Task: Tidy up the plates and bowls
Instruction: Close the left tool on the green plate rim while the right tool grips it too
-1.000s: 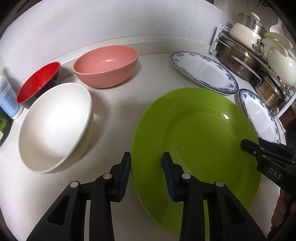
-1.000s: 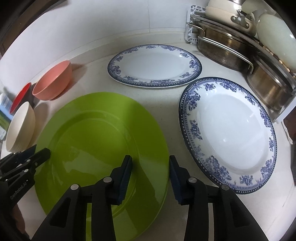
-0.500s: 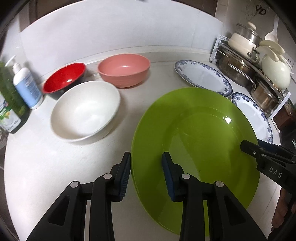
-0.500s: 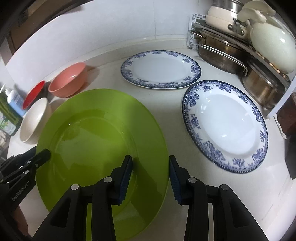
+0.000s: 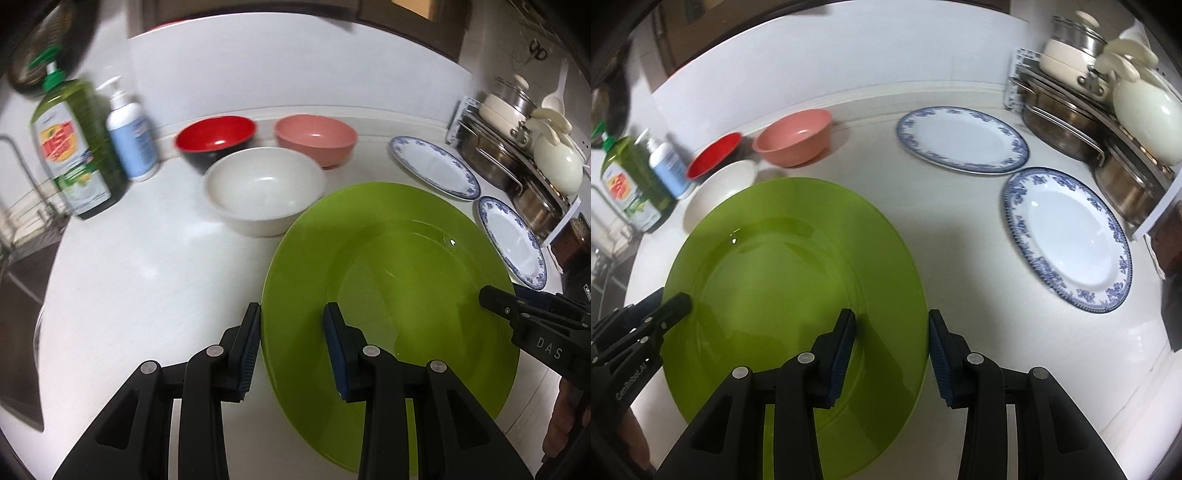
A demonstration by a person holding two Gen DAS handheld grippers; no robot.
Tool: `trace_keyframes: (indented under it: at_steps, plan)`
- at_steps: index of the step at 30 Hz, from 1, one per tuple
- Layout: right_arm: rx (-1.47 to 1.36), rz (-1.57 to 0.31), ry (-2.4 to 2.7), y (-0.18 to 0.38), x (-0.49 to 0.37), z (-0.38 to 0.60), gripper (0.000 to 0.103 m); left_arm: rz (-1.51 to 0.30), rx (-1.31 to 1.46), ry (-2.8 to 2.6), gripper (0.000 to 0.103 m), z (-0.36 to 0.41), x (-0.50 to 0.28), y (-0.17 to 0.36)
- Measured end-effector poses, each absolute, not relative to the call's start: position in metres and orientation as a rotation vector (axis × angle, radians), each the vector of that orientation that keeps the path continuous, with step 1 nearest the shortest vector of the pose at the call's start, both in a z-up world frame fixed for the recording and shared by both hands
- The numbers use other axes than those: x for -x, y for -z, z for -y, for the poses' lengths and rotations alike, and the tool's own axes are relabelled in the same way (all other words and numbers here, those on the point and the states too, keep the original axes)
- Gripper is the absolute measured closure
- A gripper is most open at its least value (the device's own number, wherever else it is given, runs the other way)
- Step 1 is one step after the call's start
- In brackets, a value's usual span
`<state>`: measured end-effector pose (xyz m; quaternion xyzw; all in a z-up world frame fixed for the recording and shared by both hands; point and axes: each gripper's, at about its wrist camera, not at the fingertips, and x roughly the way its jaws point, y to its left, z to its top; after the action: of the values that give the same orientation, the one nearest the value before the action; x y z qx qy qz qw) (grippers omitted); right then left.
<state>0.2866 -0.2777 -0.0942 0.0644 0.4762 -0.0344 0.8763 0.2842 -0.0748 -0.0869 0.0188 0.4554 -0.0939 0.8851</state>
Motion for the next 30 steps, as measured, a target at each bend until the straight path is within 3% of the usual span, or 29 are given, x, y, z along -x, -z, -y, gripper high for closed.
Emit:
trace_keyframes:
  at_steps: [30]
  plan:
    - [0.002, -1.082, -0.203, 0.116, -0.295, 0.104, 0.062, -1.02, 0.095, -0.096, 0.069, -0.087, -0.242, 0.109]
